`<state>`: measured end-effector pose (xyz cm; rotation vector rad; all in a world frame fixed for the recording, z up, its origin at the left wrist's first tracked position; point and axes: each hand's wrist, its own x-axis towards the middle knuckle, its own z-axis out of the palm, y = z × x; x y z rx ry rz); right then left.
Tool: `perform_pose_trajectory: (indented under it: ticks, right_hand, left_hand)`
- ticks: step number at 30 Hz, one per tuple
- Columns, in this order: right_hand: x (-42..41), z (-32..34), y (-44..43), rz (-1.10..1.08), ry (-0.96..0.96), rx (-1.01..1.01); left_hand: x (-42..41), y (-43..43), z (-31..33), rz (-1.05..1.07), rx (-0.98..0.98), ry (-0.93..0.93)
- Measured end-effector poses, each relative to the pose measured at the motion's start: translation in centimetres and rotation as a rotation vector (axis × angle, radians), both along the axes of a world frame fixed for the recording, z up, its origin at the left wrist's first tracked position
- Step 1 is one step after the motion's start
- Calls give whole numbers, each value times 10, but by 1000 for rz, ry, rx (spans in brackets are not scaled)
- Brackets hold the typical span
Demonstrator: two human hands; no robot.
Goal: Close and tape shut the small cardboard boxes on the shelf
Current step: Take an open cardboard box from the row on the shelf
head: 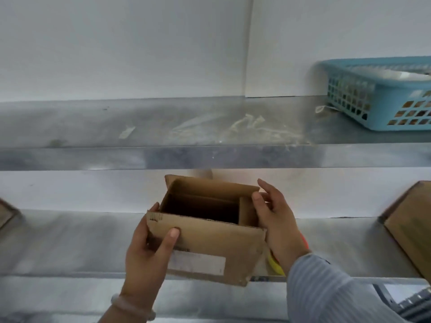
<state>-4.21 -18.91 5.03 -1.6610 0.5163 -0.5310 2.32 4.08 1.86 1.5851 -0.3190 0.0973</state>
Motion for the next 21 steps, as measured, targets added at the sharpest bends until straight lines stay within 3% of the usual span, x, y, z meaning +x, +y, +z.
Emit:
perform_pose_trajectory:
  ticks: [3, 8, 12, 16, 21]
  right_hand:
    - [7, -15, 10, 104, 68, 132]
    - [2, -35, 14, 169, 100, 209]
    - [-14, -55, 4, 238, 107, -53]
    - [-15, -64, -13, 405, 276, -390]
    - [-12, -68, -22, 411, 361, -443]
  left_hand:
    - [12, 7, -15, 59, 33, 6]
    - [21, 12, -49, -34, 100, 45]
    - [23, 15, -62, -101, 175, 28]
    - [28, 12, -64, -177, 185, 45]
    - [39, 8, -65, -237, 207, 35]
